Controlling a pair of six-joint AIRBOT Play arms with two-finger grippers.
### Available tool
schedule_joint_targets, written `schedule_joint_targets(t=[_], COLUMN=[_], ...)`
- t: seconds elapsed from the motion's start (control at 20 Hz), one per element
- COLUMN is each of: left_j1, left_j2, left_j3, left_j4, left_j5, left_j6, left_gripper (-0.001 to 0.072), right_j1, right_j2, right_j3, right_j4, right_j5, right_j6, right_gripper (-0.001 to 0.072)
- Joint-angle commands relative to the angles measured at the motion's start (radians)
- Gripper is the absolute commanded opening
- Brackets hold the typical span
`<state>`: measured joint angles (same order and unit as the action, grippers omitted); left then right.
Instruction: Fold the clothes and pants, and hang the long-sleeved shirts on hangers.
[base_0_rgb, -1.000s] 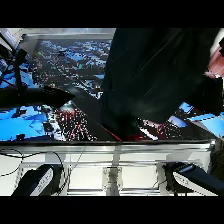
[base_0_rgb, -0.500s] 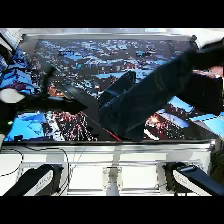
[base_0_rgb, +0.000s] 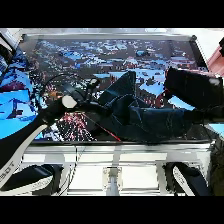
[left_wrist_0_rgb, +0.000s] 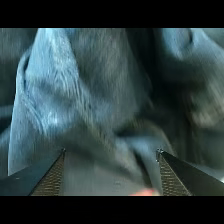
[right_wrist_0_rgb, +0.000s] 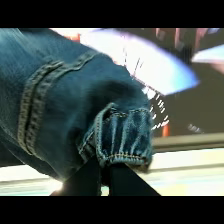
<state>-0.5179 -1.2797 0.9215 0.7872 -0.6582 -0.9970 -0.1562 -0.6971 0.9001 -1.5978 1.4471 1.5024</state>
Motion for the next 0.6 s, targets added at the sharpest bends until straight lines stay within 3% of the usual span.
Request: schedule_joint_targets(t=[0.0,0.15,0.2,0.3,0.5,0.55], left_j1=[-0.090,-0.121,-0.123,-0.122,-0.103,-0.087], left_j2=[-0.095,-0.175,-0.197,-0.230,-0.230,-0.217], left_j3=[0.072,0.181,0.216,0.266,0.270,0.270], left_j4=[0.142,0.557,0.694,0.838,0.873,0.897], left_j5=[0.161,0.139,0.077,-0.100,-0.190,-0.191], left_j6=[-0.064,-0.442,-0.546,-0.601,-0.598,-0.612], left_gripper=[0.0612,0.0601,0.0590,0.0519,0.0031,0.0030], right_j1=[-0.022,-0.022,-0.022,-0.022,-0.022,-0.022], right_j2=[0.027,0.027,0.027,0.027,0.027,0.027], right_j3=[-0.119,-0.119,-0.119,-0.119,-0.119,-0.117], right_j4=[0.007,0.027,0.034,0.043,0.116,0.153], right_j5=[-0.081,-0.113,-0.113,-0.120,-0.190,-0.211], right_j6=[0.000,0.000,-0.002,-0.006,-0.029,-0.051], right_gripper=[0.0031,0.0032,0.0032,0.0032,0.0032,0.0032])
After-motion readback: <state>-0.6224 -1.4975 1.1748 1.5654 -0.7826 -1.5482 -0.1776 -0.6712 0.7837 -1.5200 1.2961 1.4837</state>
